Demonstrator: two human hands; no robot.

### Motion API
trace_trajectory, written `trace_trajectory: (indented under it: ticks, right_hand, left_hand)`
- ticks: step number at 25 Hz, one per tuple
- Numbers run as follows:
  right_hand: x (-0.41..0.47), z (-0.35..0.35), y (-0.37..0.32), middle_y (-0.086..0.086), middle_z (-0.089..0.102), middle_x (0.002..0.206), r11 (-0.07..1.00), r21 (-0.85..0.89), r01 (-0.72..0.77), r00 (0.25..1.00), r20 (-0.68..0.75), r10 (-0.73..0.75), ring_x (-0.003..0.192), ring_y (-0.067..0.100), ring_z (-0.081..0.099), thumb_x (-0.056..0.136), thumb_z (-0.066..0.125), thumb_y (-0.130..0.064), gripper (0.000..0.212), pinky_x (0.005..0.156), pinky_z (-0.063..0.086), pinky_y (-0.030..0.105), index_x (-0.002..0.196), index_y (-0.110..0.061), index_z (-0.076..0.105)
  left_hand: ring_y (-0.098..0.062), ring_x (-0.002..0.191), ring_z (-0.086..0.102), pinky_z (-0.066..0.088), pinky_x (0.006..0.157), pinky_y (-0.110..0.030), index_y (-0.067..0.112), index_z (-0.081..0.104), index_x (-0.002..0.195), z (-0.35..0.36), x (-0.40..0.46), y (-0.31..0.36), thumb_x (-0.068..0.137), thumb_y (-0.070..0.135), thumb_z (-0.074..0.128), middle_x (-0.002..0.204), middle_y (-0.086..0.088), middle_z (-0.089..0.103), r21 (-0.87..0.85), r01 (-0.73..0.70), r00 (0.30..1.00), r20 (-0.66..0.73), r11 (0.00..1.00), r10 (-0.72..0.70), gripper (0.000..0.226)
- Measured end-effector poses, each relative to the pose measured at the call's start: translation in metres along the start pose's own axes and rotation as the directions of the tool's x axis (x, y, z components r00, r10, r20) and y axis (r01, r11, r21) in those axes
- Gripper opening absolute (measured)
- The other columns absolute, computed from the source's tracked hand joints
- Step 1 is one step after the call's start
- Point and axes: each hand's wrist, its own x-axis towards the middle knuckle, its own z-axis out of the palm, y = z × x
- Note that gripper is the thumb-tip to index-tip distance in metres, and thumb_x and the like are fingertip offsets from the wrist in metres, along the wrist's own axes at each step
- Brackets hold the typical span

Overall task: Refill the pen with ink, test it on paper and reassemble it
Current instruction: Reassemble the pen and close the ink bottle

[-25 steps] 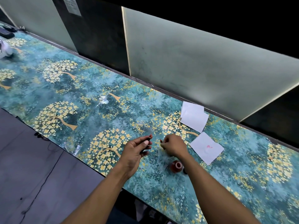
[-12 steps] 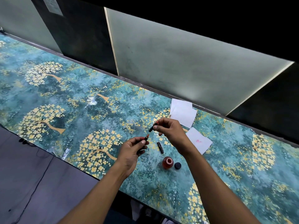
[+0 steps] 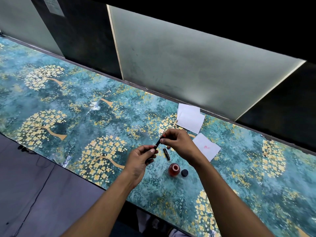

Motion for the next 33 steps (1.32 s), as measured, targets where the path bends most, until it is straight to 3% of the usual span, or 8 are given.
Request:
trace_trajectory:
  ticks: [9, 17, 23, 26, 28, 30, 33]
  right_hand:
    - [-0.006, -0.007, 0.001, 0.016, 0.072, 0.078, 1.0, -0.008, 0.004, 1.0, 0.008, -0.004, 0.068, 0.015, 0.061, 0.086, 0.076, -0.008, 0.008, 0.067, 0.049, 0.037, 0.087, -0.004, 0.069]
    - [-0.003, -0.008, 0.006, 0.009, 0.071, 0.072, 0.986, -0.163, 0.041, 0.999, -0.009, -0.043, 0.063, 0.011, 0.057, 0.08, 0.081, -0.028, 0.018, 0.064, 0.047, 0.036, 0.076, -0.016, 0.069]
    - [-0.003, -0.004, 0.006, 0.002, 0.073, 0.079, 0.994, -0.098, 0.048, 0.999, -0.01, -0.049, 0.066, 0.008, 0.059, 0.084, 0.08, -0.023, 0.008, 0.066, 0.048, 0.033, 0.086, -0.017, 0.075]
    - [-0.002, -0.001, 0.009, 0.01, 0.062, 0.065, 0.992, -0.12, 0.027, 0.997, -0.075, -0.036, 0.061, 0.013, 0.048, 0.08, 0.083, -0.033, 0.028, 0.06, 0.039, 0.035, 0.074, -0.01, 0.068]
    - [-0.002, 0.002, 0.01, 0.002, 0.054, 0.058, 0.991, -0.131, 0.005, 0.992, -0.123, -0.022, 0.057, 0.013, 0.043, 0.079, 0.084, -0.034, 0.037, 0.057, 0.036, 0.034, 0.068, -0.007, 0.061]
    - [-0.004, 0.004, 0.01, -0.006, 0.06, 0.059, 0.992, -0.124, 0.004, 0.992, -0.127, -0.02, 0.056, 0.011, 0.049, 0.079, 0.084, -0.037, 0.033, 0.057, 0.041, 0.035, 0.069, -0.013, 0.064]
    - [-0.009, 0.004, 0.008, 0.0, 0.073, 0.081, 0.998, -0.06, 0.021, 0.998, -0.057, -0.025, 0.074, 0.011, 0.065, 0.084, 0.08, -0.032, 0.013, 0.072, 0.056, 0.04, 0.091, -0.022, 0.075]
  left_hand:
    - [-0.02, 0.075, 0.064, 0.047, 0.077, -0.034, 0.0, 0.069, 0.1, 0.004, -0.002, -0.003, 0.09, -0.002, 0.063, 0.09, -0.016, 0.074, 0.003, 0.01, 1.0, 0.007, 1.0, -0.01, 0.012]
    - [-0.019, 0.07, 0.063, 0.049, 0.073, -0.029, 0.001, 0.069, 0.096, 0.01, -0.002, -0.003, 0.089, -0.003, 0.062, 0.083, -0.013, 0.074, -0.044, 0.025, 0.999, 0.021, 0.999, -0.024, 0.01]
    - [-0.016, 0.069, 0.064, 0.049, 0.072, -0.029, 0.0, 0.068, 0.098, 0.012, 0.0, 0.0, 0.091, -0.001, 0.061, 0.084, -0.013, 0.074, -0.059, 0.027, 0.999, 0.039, 0.998, -0.024, 0.01]
    - [-0.017, 0.07, 0.065, 0.049, 0.073, -0.029, -0.002, 0.067, 0.102, 0.013, 0.0, 0.0, 0.092, 0.0, 0.06, 0.085, -0.014, 0.074, -0.056, 0.031, 0.999, 0.044, 0.998, -0.028, 0.012]
    - [-0.016, 0.07, 0.066, 0.049, 0.074, -0.03, -0.003, 0.067, 0.102, 0.013, 0.0, -0.001, 0.091, 0.0, 0.061, 0.085, -0.014, 0.074, -0.059, 0.039, 0.998, 0.045, 0.998, -0.036, 0.012]
    - [-0.016, 0.07, 0.066, 0.049, 0.073, -0.03, -0.002, 0.067, 0.101, 0.012, -0.001, -0.001, 0.091, 0.0, 0.061, 0.086, -0.014, 0.074, -0.079, 0.048, 0.998, 0.043, 0.996, -0.045, 0.012]
    - [-0.016, 0.071, 0.065, 0.049, 0.073, -0.029, -0.002, 0.067, 0.101, 0.01, 0.001, 0.001, 0.09, 0.001, 0.062, 0.086, -0.014, 0.074, -0.098, 0.054, 0.998, 0.047, 0.994, -0.05, 0.012]
